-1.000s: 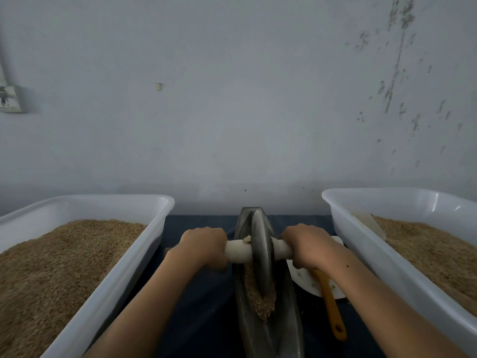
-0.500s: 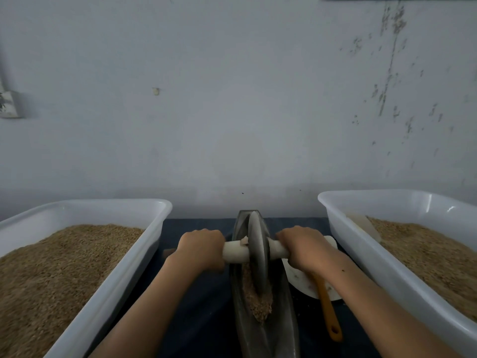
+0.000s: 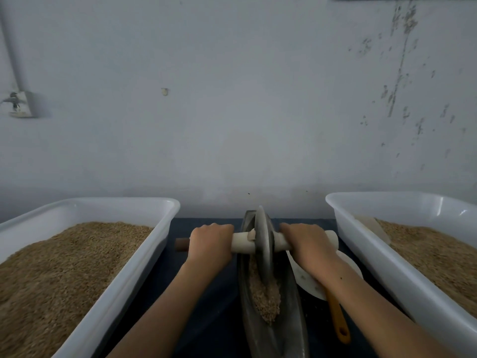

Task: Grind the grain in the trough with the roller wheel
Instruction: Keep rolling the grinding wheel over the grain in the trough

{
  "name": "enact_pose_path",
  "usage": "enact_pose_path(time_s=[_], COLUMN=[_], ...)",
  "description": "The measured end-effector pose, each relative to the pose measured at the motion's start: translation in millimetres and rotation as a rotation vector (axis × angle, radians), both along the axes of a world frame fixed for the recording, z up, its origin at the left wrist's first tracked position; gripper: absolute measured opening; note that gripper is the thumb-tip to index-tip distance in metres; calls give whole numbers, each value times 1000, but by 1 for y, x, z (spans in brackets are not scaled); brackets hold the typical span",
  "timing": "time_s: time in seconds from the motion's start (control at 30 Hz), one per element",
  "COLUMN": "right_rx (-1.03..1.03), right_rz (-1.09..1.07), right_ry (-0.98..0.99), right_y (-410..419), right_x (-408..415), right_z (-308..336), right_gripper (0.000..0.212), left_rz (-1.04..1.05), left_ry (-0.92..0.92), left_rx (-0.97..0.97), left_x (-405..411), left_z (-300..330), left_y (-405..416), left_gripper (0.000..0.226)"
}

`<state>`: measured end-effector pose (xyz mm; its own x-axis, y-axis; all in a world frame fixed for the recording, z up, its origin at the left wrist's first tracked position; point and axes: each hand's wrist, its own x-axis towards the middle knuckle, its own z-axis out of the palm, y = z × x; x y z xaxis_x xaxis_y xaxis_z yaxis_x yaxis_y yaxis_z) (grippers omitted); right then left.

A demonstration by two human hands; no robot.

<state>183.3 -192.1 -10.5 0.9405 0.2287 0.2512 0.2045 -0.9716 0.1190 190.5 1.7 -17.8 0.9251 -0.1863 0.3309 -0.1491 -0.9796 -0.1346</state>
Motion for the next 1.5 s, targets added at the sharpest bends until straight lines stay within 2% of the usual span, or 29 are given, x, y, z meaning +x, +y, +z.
enact_pose_path(time_s=[0.13, 0.3, 0.4, 0.73, 0.8, 0.97, 1.1, 1.23, 1.43, 1.5], right_rx=[-20, -84, -98, 29, 21, -58, -70, -53, -9, 3], right_rz=[0, 22, 13, 11, 14, 7, 12, -8, -27, -19], right_ry=[61, 265, 343, -11, -24, 207, 339, 316, 14, -28], right_y=[1, -3, -4, -4, -3, -2, -6, -4, 2, 2], right_x=[-1, -5, -6, 9, 8, 2, -2, 1, 6, 5], right_z=[5, 14, 15, -6, -6, 8, 15, 12, -1, -4], right_gripper=[28, 34, 31, 22, 22, 37, 31, 30, 24, 22], left_rz=[-25, -30, -28, 2, -5, -18, -34, -23, -6, 0], left_ry=[49, 383, 453, 9, 10, 240, 397, 302, 33, 7], left_rx=[20, 14, -7, 24, 14, 23, 17, 33, -16, -16], left_x=[3, 4, 4, 0, 0, 2, 1, 2, -2, -4], left_z=[1, 10, 11, 1, 0, 9, 14, 12, 2, 1], left_y=[3, 7, 8, -3, -2, 0, 1, 0, -3, -3], left_gripper=[29, 46, 48, 25, 25, 38, 48, 41, 21, 19])
